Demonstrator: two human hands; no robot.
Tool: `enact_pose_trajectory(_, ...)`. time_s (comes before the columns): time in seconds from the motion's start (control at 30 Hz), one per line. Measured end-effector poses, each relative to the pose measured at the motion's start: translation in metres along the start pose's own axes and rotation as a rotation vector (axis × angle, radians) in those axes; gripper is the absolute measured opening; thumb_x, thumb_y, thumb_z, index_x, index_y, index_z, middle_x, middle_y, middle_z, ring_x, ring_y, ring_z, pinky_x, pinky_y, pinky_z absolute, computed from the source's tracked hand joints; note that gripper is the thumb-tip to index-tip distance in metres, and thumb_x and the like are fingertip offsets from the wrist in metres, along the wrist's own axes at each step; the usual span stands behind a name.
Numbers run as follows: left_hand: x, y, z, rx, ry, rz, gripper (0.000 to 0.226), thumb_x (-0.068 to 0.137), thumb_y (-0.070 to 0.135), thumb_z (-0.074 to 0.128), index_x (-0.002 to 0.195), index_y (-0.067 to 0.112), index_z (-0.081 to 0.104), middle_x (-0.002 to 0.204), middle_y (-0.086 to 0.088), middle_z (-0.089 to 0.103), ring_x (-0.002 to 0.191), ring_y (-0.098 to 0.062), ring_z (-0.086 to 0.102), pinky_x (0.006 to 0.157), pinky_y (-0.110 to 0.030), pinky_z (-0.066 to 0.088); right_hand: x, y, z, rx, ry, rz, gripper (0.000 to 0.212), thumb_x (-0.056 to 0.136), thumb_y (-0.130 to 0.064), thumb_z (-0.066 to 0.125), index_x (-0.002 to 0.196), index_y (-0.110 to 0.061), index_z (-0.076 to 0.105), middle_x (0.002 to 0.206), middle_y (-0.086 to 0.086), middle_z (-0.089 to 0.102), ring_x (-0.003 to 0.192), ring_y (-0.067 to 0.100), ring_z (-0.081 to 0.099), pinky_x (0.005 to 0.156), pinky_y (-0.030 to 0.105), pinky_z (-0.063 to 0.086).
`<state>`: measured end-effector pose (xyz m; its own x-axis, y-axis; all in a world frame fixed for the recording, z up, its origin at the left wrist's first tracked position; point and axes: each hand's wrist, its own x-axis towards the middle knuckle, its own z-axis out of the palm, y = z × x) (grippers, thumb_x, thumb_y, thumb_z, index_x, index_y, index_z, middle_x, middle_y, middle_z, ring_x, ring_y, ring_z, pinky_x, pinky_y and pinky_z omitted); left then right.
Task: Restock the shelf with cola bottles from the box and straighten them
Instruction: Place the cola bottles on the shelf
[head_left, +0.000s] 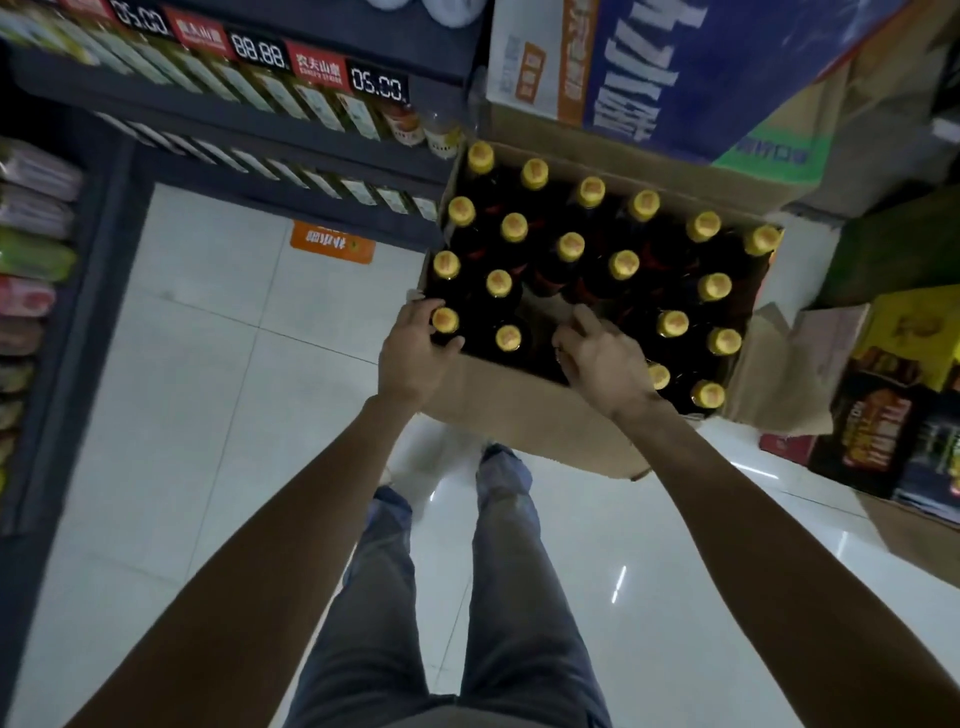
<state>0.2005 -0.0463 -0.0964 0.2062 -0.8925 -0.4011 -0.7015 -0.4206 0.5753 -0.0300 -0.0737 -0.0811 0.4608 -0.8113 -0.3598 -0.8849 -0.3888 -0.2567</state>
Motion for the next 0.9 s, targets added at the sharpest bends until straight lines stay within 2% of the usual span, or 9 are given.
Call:
enact_pose_trajectory(0.13,0.006,0.001,0.004,0.008,0.018,0.023,0.047,0.077,0.02,0.074,0.12,0.013,0.057,0.124,-0.01,0.054,0.11,-0.028,0.056,0.09,-0.038,0.049,0.021,-0.015,-0.001,-0.115,-0.129,-0.01,0.059,0.091,-0.023,0.052,0.145,-0.023,0.028,0.134,0.007,0.043,0.094,0.034,0.062,0.062,0.035,0.042)
enact_pose_trajectory(0.2,0.009,0.001,0.006,0.014,0.013,0.019,0.045,0.076,0.018,0.074,0.117,0.012,0.058,0.123,-0.01,0.053,0.11,-0.027,0.055,0.09,-0.036,0.047,0.025,-0.018,0.003,-0.182,-0.151,-0.059,0.07,0.092,-0.029,0.05,0.15,-0.03,0.011,0.134,0.009,0.041,0.092,0.033,0.062,0.061,0.034,0.04)
enact_pose_trajectory(0.27,0.013,0.0,0.009,0.022,0.009,0.036,0.043,0.075,0.016,0.074,0.115,0.011,0.059,0.122,-0.011,0.053,0.109,-0.027,0.055,0.088,-0.035,0.046,0.026,-0.017,0.009,-0.242,-0.101,-0.127,0.07,0.094,-0.037,0.047,0.15,-0.037,0.006,0.125,0.013,0.045,0.079,0.032,0.061,0.054,0.032,0.035)
enact_pose_trajectory(0.37,0.016,-0.001,0.014,0.015,0.016,0.053,0.04,0.075,0.015,0.074,0.111,0.011,0.059,0.117,-0.011,0.053,0.105,-0.027,0.057,0.084,-0.032,0.046,0.029,-0.018,0.02,-0.455,0.045,-0.237,0.067,0.085,-0.056,0.055,0.144,-0.045,0.026,0.107,0.009,0.056,0.073,0.024,0.057,0.051,0.028,0.034)
enact_pose_trajectory(0.47,0.018,-0.001,0.017,0.009,0.029,0.042,0.038,0.076,0.016,0.074,0.111,0.012,0.058,0.117,-0.01,0.053,0.104,-0.025,0.057,0.083,-0.03,0.046,0.041,-0.018,0.039,-0.449,0.184,-0.338,0.056,0.076,-0.056,0.064,0.127,-0.037,0.049,0.103,0.008,0.05,0.081,0.025,0.053,0.055,0.03,0.043)
enact_pose_trajectory(0.6,0.02,-0.004,0.02,0.012,0.044,0.044,0.039,0.076,0.018,0.074,0.111,0.012,0.058,0.118,-0.009,0.053,0.104,-0.024,0.056,0.081,-0.027,0.044,0.046,-0.009,0.044,-0.356,0.348,-0.362,0.047,0.081,-0.054,0.061,0.118,-0.029,0.048,0.1,0.008,0.048,0.077,0.025,0.056,0.049,0.028,0.04)
enact_pose_trajectory(0.7,0.018,-0.006,0.022,-0.012,0.062,0.051,0.039,0.077,0.018,0.074,0.112,0.012,0.058,0.121,-0.009,0.051,0.106,-0.025,0.056,0.082,-0.028,0.044,0.036,0.002,0.042,-0.369,0.373,-0.334,0.047,0.09,-0.056,0.039,0.133,-0.037,0.045,0.104,0.008,0.044,0.081,0.026,0.054,0.054,0.03,0.044)
enact_pose_trajectory(0.77,0.016,-0.007,0.023,-0.027,0.071,0.052,0.04,0.077,0.019,0.074,0.113,0.012,0.057,0.123,-0.009,0.05,0.108,-0.025,0.055,0.083,-0.031,0.046,0.029,0.008,0.042,-0.382,0.346,-0.304,0.05,0.091,-0.059,0.031,0.138,-0.042,0.039,0.103,0.008,0.044,0.081,0.026,0.053,0.05,0.029,0.044)
enact_pose_trajectory(0.9,0.015,-0.007,0.025,-0.039,0.085,0.059,0.042,0.078,0.019,0.074,0.115,0.012,0.056,0.124,-0.009,0.049,0.108,-0.025,0.056,0.084,-0.031,0.046,0.031,0.006,0.039,-0.295,0.298,-0.312,0.049,0.085,-0.062,0.044,0.125,-0.033,0.041,0.093,0.007,0.055,0.074,0.024,0.057,0.038,0.022,0.032)
